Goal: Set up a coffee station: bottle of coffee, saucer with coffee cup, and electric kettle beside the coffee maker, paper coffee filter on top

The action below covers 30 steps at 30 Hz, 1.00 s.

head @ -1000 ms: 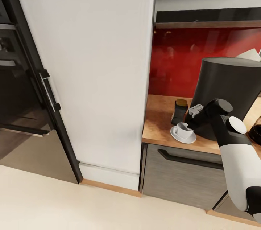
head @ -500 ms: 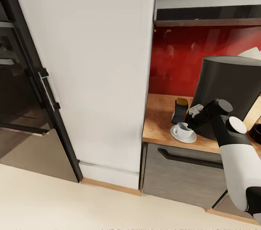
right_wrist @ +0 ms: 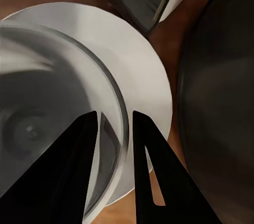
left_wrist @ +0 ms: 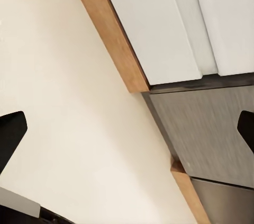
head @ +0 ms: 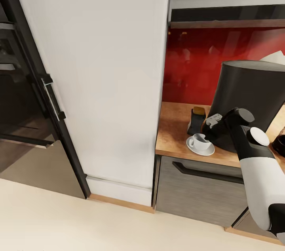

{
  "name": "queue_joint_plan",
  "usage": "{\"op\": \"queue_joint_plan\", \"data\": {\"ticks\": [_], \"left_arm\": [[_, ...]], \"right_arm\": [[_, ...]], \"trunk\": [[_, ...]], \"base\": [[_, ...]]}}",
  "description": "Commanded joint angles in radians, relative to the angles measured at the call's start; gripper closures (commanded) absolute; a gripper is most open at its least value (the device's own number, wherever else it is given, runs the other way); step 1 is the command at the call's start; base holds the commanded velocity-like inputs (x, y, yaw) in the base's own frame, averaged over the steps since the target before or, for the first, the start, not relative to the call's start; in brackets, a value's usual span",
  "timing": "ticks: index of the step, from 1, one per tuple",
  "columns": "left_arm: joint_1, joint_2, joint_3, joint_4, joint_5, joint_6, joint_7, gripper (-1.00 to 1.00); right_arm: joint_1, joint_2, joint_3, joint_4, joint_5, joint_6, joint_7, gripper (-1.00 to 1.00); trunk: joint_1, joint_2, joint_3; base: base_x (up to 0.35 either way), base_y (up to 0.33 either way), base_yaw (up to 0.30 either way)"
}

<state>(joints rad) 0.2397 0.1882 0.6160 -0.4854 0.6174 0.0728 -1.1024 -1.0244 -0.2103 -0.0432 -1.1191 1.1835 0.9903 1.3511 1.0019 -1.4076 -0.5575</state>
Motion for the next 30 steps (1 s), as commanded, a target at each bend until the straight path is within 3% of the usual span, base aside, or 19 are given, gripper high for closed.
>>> {"op": "queue_joint_plan", "data": {"ticks": [1,13,14,30], "left_arm": [[0.0,0.0,-0.001,-0.001,0.005,0.008,-0.003,-1.0],[0.0,0.0,-0.001,-0.001,0.005,0.008,-0.003,-1.0],[0.0,0.0,-0.001,-0.001,0.006,0.008,-0.003,-1.0],[0.0,0.0,-0.001,-0.001,0.005,0.008,-0.003,-1.0]], "right_arm": [[0.0,0.0,-0.001,-0.001,0.008,0.008,0.011,1.0],[0.0,0.0,-0.001,-0.001,0.008,0.008,0.011,1.0],[0.0,0.0,-0.001,-0.001,0.008,0.008,0.011,-1.0],[0.0,0.0,-0.001,-0.001,0.008,0.008,0.011,-1.0]], "trunk": [[0.0,0.0,-0.001],[0.0,0.0,-0.001],[0.0,0.0,-0.001],[0.0,0.0,-0.001]], "base": [[0.0,0.0,0.0],[0.0,0.0,0.0],[0.0,0.0,0.0],[0.0,0.0,0.0]]}}
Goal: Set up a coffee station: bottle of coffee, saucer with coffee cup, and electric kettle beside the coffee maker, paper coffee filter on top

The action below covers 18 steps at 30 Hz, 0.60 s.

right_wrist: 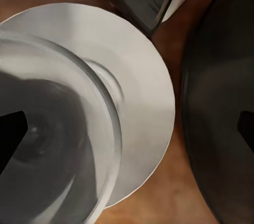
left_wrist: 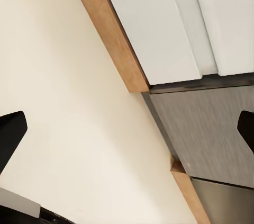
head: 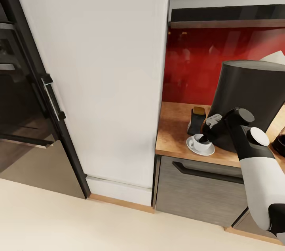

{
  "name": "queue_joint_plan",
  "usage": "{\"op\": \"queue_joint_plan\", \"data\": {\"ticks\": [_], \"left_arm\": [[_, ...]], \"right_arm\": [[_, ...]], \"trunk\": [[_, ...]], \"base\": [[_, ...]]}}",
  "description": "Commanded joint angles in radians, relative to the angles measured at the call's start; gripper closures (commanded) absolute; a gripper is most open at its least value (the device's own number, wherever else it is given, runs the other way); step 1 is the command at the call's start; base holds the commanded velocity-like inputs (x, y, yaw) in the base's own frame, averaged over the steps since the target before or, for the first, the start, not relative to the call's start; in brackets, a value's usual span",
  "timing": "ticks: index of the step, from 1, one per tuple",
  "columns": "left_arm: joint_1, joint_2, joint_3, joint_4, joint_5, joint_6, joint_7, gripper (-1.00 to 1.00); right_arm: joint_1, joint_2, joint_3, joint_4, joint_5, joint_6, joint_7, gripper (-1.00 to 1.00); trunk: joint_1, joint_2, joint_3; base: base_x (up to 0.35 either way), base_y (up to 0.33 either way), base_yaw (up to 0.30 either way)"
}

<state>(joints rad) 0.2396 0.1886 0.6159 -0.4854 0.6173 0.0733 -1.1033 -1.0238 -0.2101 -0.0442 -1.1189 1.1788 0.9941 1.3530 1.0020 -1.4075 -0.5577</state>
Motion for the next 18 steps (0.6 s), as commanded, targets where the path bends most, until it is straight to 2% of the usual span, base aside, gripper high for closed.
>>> {"op": "queue_joint_plan", "data": {"ticks": [1,18], "left_arm": [[0.0,0.0,-0.001,-0.001,0.006,0.008,-0.002,-1.0],[0.0,0.0,-0.001,-0.001,0.006,0.008,-0.003,-1.0]], "right_arm": [[-0.001,0.0,0.0,-0.001,0.013,0.005,0.009,-1.0],[-0.001,0.0,0.0,-0.001,0.013,0.006,0.012,-1.0]], "trunk": [[0.0,-0.001,-0.001],[0.0,-0.001,0.019]], "base": [[0.0,0.0,0.0],[0.0,0.0,0.0]]}}
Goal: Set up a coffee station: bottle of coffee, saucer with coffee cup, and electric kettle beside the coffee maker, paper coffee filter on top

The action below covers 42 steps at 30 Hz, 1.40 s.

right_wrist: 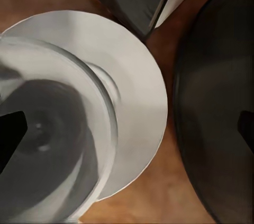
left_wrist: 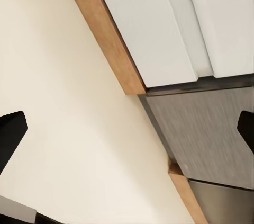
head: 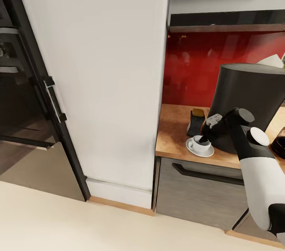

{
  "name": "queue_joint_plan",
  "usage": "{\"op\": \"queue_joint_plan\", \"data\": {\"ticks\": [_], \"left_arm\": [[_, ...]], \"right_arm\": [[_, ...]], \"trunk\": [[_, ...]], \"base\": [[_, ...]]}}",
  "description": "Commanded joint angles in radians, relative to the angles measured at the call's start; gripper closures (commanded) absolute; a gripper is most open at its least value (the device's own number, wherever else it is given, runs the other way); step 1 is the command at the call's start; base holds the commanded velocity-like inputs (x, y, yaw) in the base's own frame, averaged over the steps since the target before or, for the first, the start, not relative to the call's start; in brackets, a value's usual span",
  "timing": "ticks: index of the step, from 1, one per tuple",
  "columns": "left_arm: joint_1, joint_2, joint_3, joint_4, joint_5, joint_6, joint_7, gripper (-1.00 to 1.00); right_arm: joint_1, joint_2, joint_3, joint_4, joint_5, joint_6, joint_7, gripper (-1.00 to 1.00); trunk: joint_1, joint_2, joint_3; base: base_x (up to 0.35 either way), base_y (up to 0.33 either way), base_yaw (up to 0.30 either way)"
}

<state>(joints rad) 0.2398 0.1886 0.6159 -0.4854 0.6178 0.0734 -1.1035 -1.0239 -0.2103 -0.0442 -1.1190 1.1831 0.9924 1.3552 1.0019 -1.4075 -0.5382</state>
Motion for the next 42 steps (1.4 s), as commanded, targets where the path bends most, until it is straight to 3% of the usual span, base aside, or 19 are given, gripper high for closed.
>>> {"op": "queue_joint_plan", "data": {"ticks": [1,23,33,35,38,41,42], "left_arm": [[0.0,0.0,-0.001,-0.001,0.005,0.008,-0.003,-1.0],[0.0,0.0,-0.001,-0.001,0.005,0.007,-0.003,-1.0],[0.0,0.0,-0.001,-0.001,0.005,0.007,-0.002,-1.0],[0.0,0.0,-0.001,-0.001,0.005,0.008,-0.002,-1.0],[0.0,0.0,-0.001,-0.001,0.005,0.007,-0.003,-1.0],[0.0,0.0,-0.001,-0.001,0.005,0.008,-0.003,-1.0],[0.0,0.0,-0.001,-0.001,0.006,0.008,-0.003,-1.0]], "right_arm": [[-0.001,0.0,0.0,-0.001,0.009,0.008,0.01,-1.0],[-0.001,0.0,0.0,-0.008,0.002,0.008,0.023,-1.0],[-0.001,0.0,0.0,-0.011,0.002,0.008,0.102,-1.0],[-0.001,-0.001,-0.002,-0.013,0.001,0.008,0.161,-1.0],[-0.001,-0.001,-0.003,-0.045,0.0,0.007,0.193,-1.0],[-0.001,-0.001,-0.002,-0.136,-0.054,0.007,0.205,-1.0],[-0.001,-0.001,0.0,-0.156,-0.089,0.007,0.207,-1.0]], "trunk": [[0.0,-0.001,0.001],[0.0,-0.001,0.035],[0.0,-0.001,0.05],[0.0,-0.001,0.053],[0.0,-0.001,0.058],[0.0,-0.001,0.062],[0.0,-0.001,0.064]], "base": [[0.0,0.0,0.0],[0.0,0.0,0.0],[0.0,0.0,0.0],[0.0,0.0,0.0],[0.0,0.0,0.0],[0.0,0.0,0.0],[0.0,0.0,0.0]]}}
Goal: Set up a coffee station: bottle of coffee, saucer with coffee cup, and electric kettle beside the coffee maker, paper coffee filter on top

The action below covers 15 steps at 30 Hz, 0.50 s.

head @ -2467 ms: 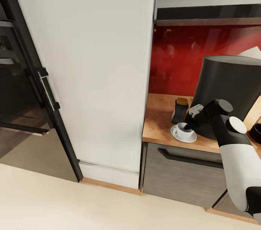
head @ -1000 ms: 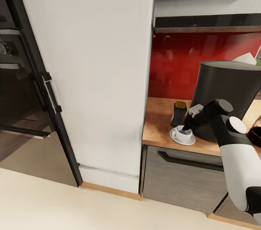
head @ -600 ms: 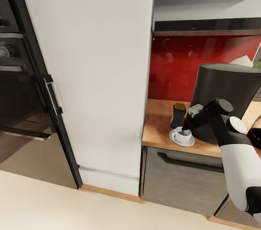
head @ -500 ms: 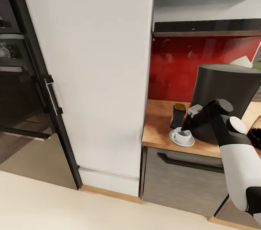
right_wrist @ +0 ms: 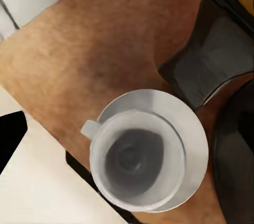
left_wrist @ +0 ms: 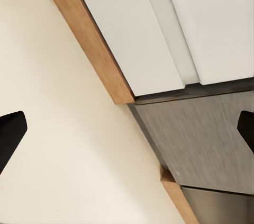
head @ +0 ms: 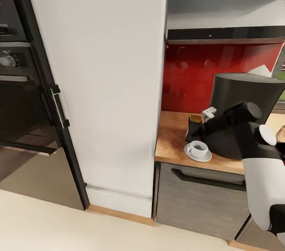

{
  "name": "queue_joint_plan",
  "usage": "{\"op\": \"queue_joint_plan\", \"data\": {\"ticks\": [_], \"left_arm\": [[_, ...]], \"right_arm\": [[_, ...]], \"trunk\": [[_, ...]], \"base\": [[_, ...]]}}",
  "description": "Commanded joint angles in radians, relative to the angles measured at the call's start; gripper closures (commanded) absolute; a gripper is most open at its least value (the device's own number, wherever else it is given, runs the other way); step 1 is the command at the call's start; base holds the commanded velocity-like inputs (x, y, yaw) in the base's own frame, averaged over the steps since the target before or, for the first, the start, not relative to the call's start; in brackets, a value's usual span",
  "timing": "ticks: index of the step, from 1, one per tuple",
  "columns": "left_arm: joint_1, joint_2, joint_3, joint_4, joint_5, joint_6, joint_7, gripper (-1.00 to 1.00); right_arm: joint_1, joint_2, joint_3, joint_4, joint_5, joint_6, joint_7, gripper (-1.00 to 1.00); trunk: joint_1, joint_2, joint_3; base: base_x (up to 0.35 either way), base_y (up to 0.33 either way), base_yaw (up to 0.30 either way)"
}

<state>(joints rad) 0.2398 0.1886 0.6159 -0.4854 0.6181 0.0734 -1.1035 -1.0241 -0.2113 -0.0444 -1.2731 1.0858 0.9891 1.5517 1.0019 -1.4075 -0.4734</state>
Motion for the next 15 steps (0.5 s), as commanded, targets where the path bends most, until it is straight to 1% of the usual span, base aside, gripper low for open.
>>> {"op": "queue_joint_plan", "data": {"ticks": [1,3,5,6,7,8,10,11,12,14,15], "left_arm": [[0.0,0.0,-0.001,-0.001,0.005,0.008,-0.002,-1.0],[0.0,0.0,-0.001,-0.001,0.005,0.008,-0.002,-1.0],[0.0,0.0,-0.001,-0.001,0.005,0.007,-0.002,-1.0],[0.0,0.0,-0.001,-0.001,0.005,0.007,-0.002,-1.0],[0.0,0.0,-0.001,-0.001,0.005,0.007,-0.002,-1.0],[0.0,0.0,-0.001,-0.001,0.005,0.007,-0.002,-1.0],[0.0,0.0,-0.001,-0.001,0.005,0.007,-0.002,-1.0],[0.0,0.0,-0.001,-0.001,0.005,0.007,-0.002,-1.0],[0.0,0.0,-0.001,-0.001,0.005,0.007,-0.002,-1.0],[0.0,0.0,-0.001,-0.001,0.005,0.007,-0.002,-1.0],[0.0,0.0,-0.001,-0.001,0.005,0.007,-0.002,-1.0]], "right_arm": [[-0.001,-0.001,0.001,-0.018,-0.037,0.011,0.011,-1.0],[-0.001,-0.003,0.001,-0.025,-0.057,0.011,0.012,-1.0],[-0.001,-0.006,0.001,-0.034,-0.086,0.01,0.013,-1.0],[-0.001,-0.009,0.0,-0.035,-0.118,0.003,0.013,-1.0],[0.0,-0.01,0.0,-0.036,-0.135,-0.003,0.013,-1.0],[0.001,-0.012,0.0,-0.037,-0.166,-0.02,0.013,-1.0],[0.025,-0.025,0.0,-0.037,-0.205,-0.055,0.013,-1.0],[0.035,-0.029,-0.001,-0.038,-0.211,-0.063,0.013,-1.0],[0.054,-0.039,-0.001,-0.038,-0.219,-0.078,0.013,-1.0],[0.094,-0.059,-0.001,-0.038,-0.236,-0.141,0.013,-1.0],[0.104,-0.062,-0.002,-0.038,-0.244,-0.161,0.013,-1.0]], "trunk": [[0.0,0.0,0.001],[0.0,0.0,0.004],[0.0,0.0,0.007],[0.0,0.0,0.008],[0.0,0.0,0.009],[0.0,0.0,0.01],[0.0,0.0,0.011],[0.0,0.0,0.011],[0.0,0.0,0.011],[0.0,0.0,0.011],[0.0,0.0,0.011]], "base": [[0.0,0.0,0.0],[0.0,0.0,0.0],[0.0,0.0,0.0],[-0.035,0.0,0.0],[-0.077,0.0,0.0],[-0.164,0.0,0.0],[-0.243,0.0,0.0],[-0.252,0.0,0.0],[-0.178,0.0,0.0],[-0.111,0.0,0.0],[-0.135,0.0,0.0]]}}
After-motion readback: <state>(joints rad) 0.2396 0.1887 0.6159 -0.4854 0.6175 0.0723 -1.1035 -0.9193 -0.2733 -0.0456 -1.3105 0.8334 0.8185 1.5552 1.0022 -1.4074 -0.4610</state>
